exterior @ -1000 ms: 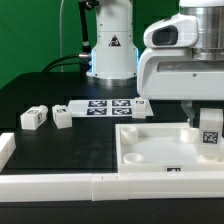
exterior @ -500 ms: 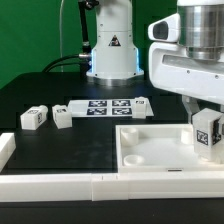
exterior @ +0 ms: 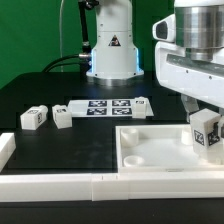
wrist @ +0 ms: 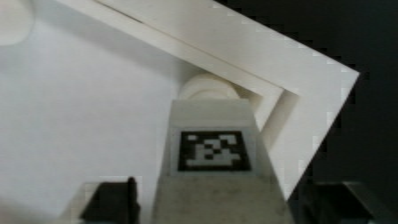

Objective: Assemble one leg

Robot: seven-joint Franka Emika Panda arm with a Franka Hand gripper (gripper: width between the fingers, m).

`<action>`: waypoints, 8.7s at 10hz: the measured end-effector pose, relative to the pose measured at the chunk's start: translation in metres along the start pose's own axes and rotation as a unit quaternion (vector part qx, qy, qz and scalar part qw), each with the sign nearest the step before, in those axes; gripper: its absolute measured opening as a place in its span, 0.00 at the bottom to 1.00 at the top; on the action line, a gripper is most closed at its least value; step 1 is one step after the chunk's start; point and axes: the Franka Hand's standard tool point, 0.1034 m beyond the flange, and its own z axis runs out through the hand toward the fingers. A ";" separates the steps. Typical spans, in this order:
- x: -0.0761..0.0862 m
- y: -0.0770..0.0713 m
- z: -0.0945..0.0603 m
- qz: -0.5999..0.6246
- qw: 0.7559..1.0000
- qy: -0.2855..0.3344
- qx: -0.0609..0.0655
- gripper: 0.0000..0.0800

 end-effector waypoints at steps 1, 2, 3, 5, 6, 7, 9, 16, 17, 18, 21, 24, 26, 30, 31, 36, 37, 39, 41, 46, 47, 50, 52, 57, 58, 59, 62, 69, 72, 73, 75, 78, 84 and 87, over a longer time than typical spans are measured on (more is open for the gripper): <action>0.000 0.000 0.000 -0.060 0.998 0.000 0.000 0.63; -0.001 0.000 0.000 -0.118 0.993 0.000 0.000 0.78; -0.001 0.001 0.001 -0.190 0.982 0.000 -0.001 0.80; 0.001 0.002 0.001 -0.322 0.947 -0.001 -0.001 0.81; 0.003 0.002 0.001 -0.388 0.921 -0.001 -0.002 0.81; 0.001 0.002 0.001 -0.430 0.903 -0.001 -0.001 0.81; -0.002 0.000 0.000 -0.513 0.859 -0.001 -0.002 0.81; 0.001 0.000 0.000 -0.589 0.808 0.002 -0.005 0.36; 0.001 0.000 0.000 -0.588 0.809 0.002 -0.005 0.36; 0.001 0.000 0.000 -0.576 0.817 0.001 -0.004 0.36; 0.000 0.000 0.001 -0.436 0.900 0.006 0.008 0.36; -0.001 0.000 0.002 -0.220 0.975 0.000 0.013 0.36; -0.003 -0.001 0.003 -0.082 0.997 0.002 0.012 0.36; -0.004 -0.001 0.003 0.104 0.994 0.000 0.013 0.36; -0.004 -0.001 0.003 0.110 0.994 -0.001 0.013 0.36; -0.008 -0.003 0.002 -0.100 0.995 0.001 0.014 0.80; -0.010 -0.003 0.002 -0.160 0.987 0.001 0.014 0.80; -0.008 -0.003 0.003 -0.299 0.954 0.003 0.013 0.81; -0.008 -0.001 0.004 -0.389 0.921 0.004 0.011 0.81; -0.005 0.000 0.004 -0.537 0.843 0.009 0.005 0.78; -0.005 0.000 0.004 -0.537 0.843 0.009 0.005 0.55; -0.005 0.000 0.004 -0.516 0.856 0.009 0.005 0.36; -0.005 -0.001 0.004 -0.461 0.887 0.010 0.009 0.36; -0.005 -0.002 0.005 -0.087 0.996 0.011 0.022 0.36; -0.006 -0.002 0.006 -0.021 0.999 0.010 0.023 0.36; -0.009 -0.003 0.006 0.061 0.998 0.010 0.023 0.36; -0.008 -0.004 0.007 0.151 0.988 0.005 0.027 0.36; -0.009 -0.005 0.006 0.023 0.999 0.005 0.027 0.80; -0.013 -0.004 0.007 -0.198 0.980 0.006 0.021 0.81; -0.013 -0.003 0.007 -0.268 0.963 0.004 0.016 0.81; -0.012 -0.003 0.008 -0.393 0.919 0.002 0.007 0.81; -0.007 -0.003 0.007 -0.537 0.844 0.014 -0.001 0.81; -0.007 -0.003 0.007 -0.512 0.859 0.014 0.000 0.36; -0.010 0.000 0.008 -0.343 0.938 0.039 0.020 0.36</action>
Offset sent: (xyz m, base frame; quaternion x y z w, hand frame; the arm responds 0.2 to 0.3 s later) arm -0.0053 0.0017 -0.0021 0.0039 -0.0124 -0.3236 0.9461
